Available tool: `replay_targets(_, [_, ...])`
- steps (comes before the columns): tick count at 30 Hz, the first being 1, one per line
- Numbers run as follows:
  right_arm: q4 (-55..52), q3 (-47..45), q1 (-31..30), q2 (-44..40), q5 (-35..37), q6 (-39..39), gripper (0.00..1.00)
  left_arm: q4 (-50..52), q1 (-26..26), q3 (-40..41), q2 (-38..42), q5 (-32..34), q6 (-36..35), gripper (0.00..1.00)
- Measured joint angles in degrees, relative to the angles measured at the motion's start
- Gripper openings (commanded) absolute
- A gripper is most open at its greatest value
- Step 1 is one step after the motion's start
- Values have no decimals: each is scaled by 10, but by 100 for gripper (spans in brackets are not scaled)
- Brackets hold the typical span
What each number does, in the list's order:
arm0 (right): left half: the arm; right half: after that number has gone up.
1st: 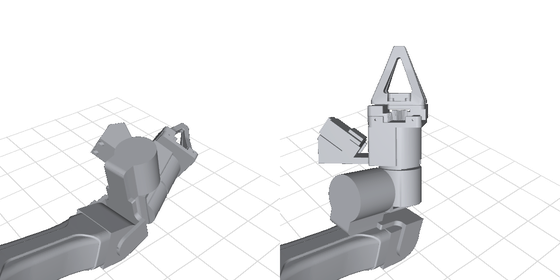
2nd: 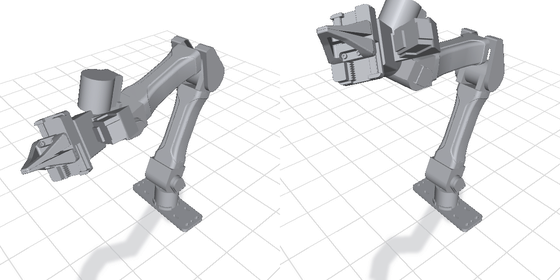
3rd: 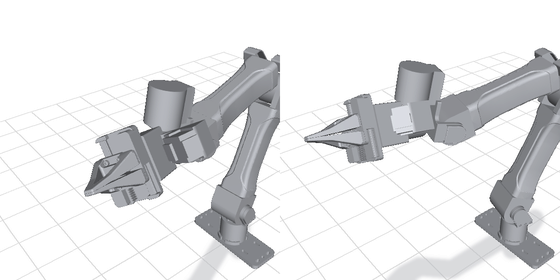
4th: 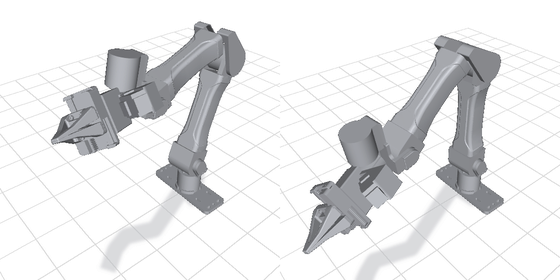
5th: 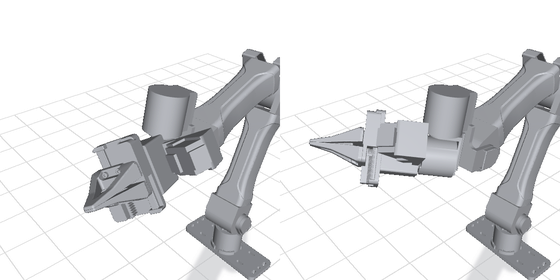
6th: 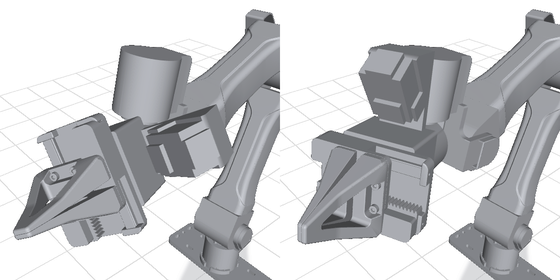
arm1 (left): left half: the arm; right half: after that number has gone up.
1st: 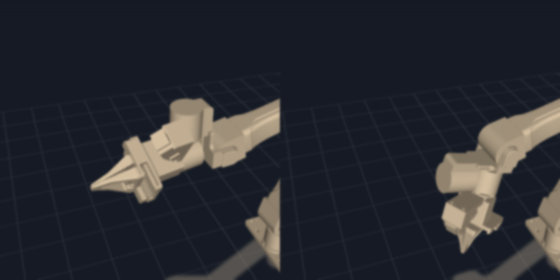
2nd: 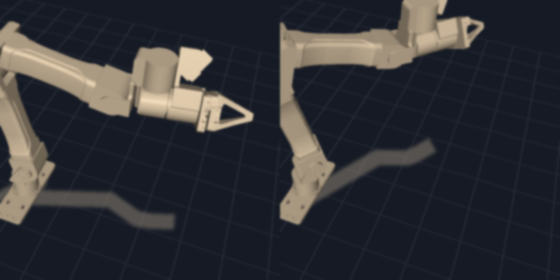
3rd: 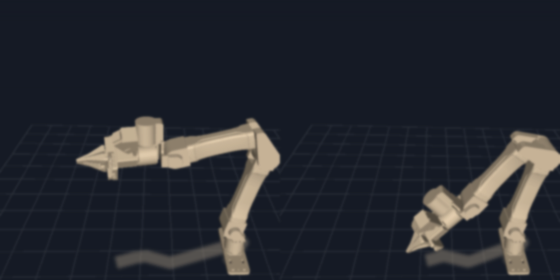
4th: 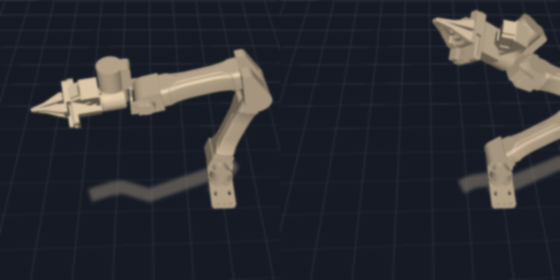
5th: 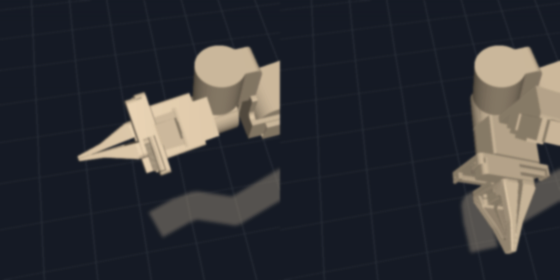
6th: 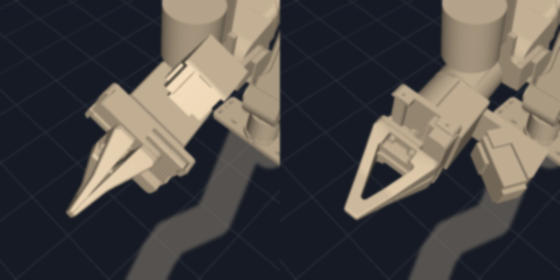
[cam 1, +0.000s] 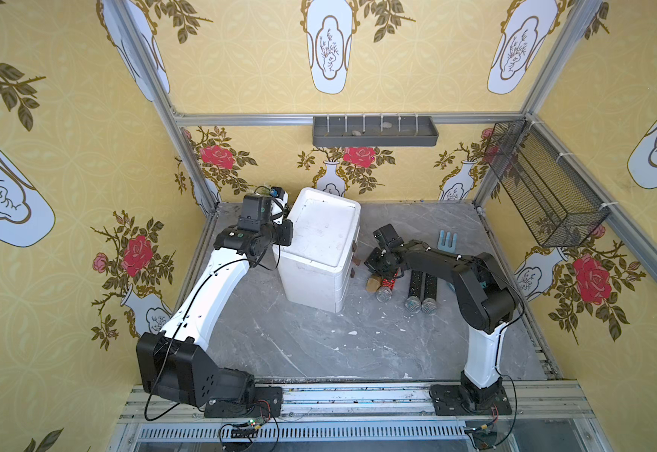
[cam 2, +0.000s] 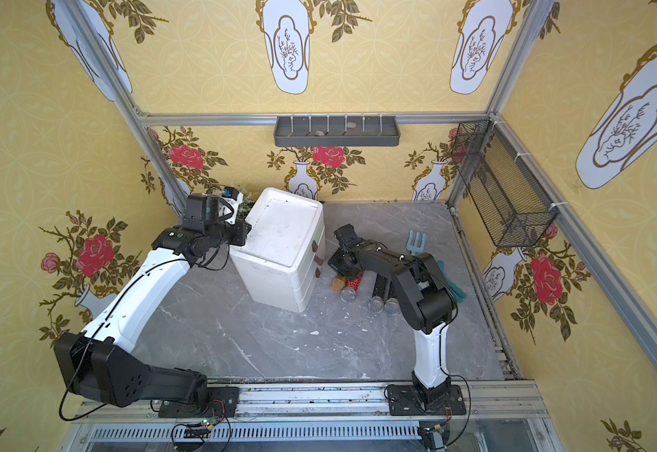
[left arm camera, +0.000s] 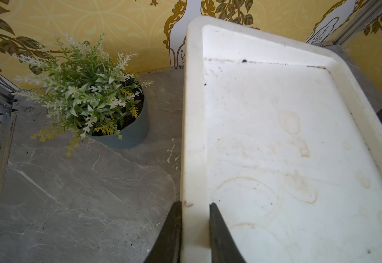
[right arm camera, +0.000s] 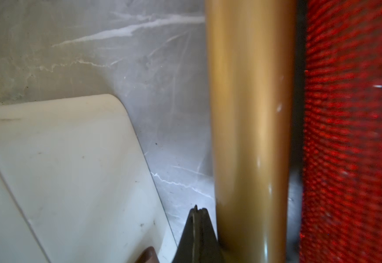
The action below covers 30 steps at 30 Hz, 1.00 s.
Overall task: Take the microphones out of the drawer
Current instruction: Move the microphone to the center of the board.
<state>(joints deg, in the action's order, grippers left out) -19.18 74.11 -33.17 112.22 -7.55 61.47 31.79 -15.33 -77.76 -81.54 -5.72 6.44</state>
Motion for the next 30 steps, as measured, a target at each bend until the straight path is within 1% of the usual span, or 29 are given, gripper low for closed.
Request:
replay_targets(9, [-2, -56, 27, -43, 6, -18, 0, 0, 0, 0, 0, 0, 0, 15])
replay_targets(13, [4, -73, 30, -59, 2, -31, 6, 0, 0, 0, 0, 0, 0, 15])
replay_targets(17, [21, -64, 20, -62, -11, -49, 11, 0, 0, 0, 0, 0, 0, 15])
replay_targets(22, [77, -65, 7, -72, -38, -67, 22, 0, 0, 0, -1, -1, 0, 15])
replay_targets(26, [153, -112, 5, -85, -80, -71, 28, 0, 0, 0, -1, -1, 0, 15])
replay_targets(30, [225, -165, 7, -92, -115, -55, 33, 0, 0, 0, -1, -1, 0, 15])
